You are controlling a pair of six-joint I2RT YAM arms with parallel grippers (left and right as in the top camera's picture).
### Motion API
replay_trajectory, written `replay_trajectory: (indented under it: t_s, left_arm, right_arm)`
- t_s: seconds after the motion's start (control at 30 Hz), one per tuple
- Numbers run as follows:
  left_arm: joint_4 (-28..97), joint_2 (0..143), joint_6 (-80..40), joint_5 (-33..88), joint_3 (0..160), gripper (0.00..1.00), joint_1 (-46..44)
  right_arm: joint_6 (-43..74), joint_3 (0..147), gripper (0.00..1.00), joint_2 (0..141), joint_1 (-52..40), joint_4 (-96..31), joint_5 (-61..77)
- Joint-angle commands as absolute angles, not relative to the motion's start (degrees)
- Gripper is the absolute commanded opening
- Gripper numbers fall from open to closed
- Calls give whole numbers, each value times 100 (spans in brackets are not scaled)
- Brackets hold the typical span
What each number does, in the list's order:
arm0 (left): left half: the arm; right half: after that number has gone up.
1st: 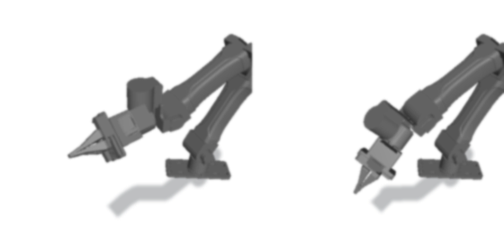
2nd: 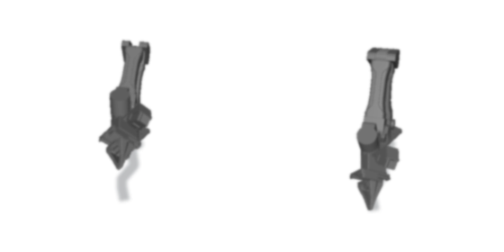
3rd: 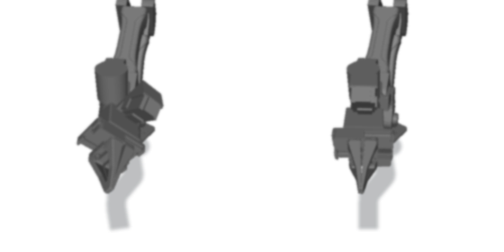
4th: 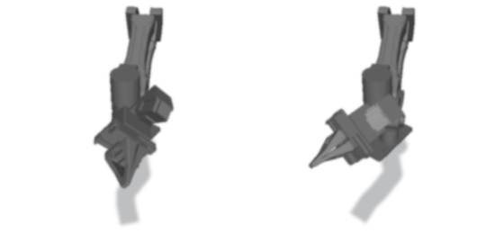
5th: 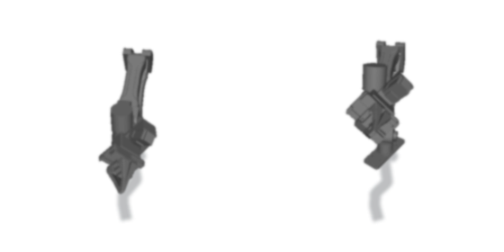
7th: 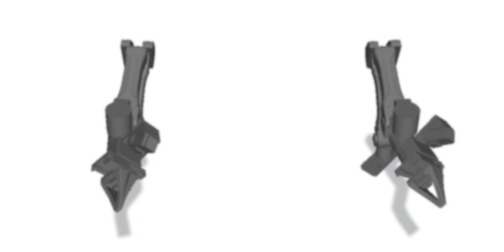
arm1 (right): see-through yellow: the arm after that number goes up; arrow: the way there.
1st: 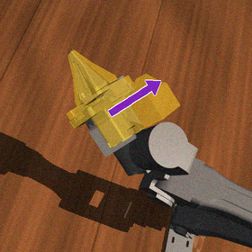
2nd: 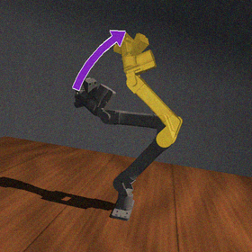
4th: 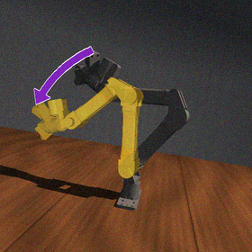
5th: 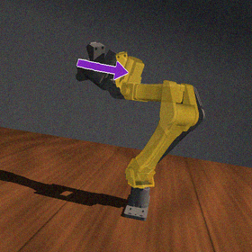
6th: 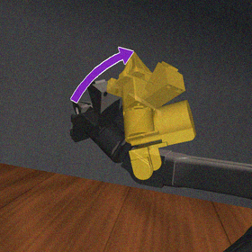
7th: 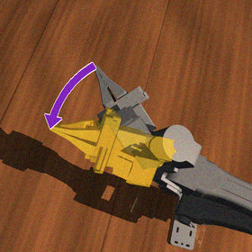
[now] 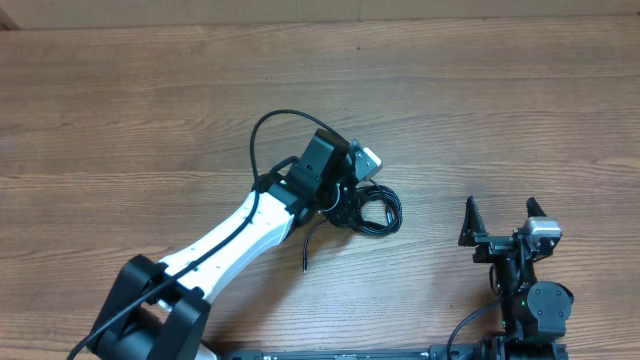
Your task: Untangle cables
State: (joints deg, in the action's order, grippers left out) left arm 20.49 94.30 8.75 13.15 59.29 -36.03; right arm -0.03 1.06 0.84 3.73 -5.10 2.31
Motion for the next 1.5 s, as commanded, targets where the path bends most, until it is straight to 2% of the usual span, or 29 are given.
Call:
replay_trajectory:
  t_s: [0.0,0.03,0.1,0.2,0.27,0.4,0.5,0.57,0.73,0.8,0.87,1.03,1.13,1.2,1.3,1.4,1.47]
  left_arm:
    - [1964,9478,1273,1160,6040,43,-3592]
    - [1931,9478,1398,1162,6040,44,-3592]
    - [1769,9480,1564,1162,6040,54,-3592]
    - [1479,9531,1835,1157,6040,59,-3592]
    - [1236,9642,2023,1151,6040,72,-3592]
    - [764,9813,2250,1245,6040,86,-3511]
    - [757,9837,2576,1033,6040,86,-3415]
    - [878,9861,2606,1173,6040,92,-3361]
    - [980,10175,2832,1752,6040,85,-3291]
    - [915,10388,2773,1732,6047,85,-3267]
    - [858,10543,2768,1848,6053,91,-3177]
    - [829,10927,2679,2119,6066,95,-2993]
    - [836,11076,2674,1817,6066,88,-2915]
    - [856,11128,2650,1511,6066,77,-2838]
    - [867,11144,2451,1028,6066,58,-2692]
    - [840,11144,2117,620,6066,30,-2495]
    - [838,11135,1747,484,6066,20,-2351]
  right_arm:
    - [-30,45,100,16,388,-469,202]
    - [-30,45,100,16,388,-469,202]
    - [-30,45,100,16,388,-469,202]
    - [-30,45,100,16,388,-469,202]
    - [-30,45,100,16,388,-469,202]
    - [-30,45,100,16,388,-469,202]
    - [-30,45,100,16,388,-469,202]
    - [-30,45,100,16,388,-469,202]
    - [-30,45,100,16,388,-469,202]
    - [-30,45,100,16,388,-469,202]
    - [-30,45,100,16,388,-469,202]
    - [-30,45,100,16,388,-469,202]
    - [-30,45,100,16,388,-469,202]
    - [-30,45,100,16,388,-469,202]
    - [-30,45,100,16,388,-469,202]
    - [-30,45,100,16,388,-469,202]
    - [-30,45,100,16,388,-469,202]
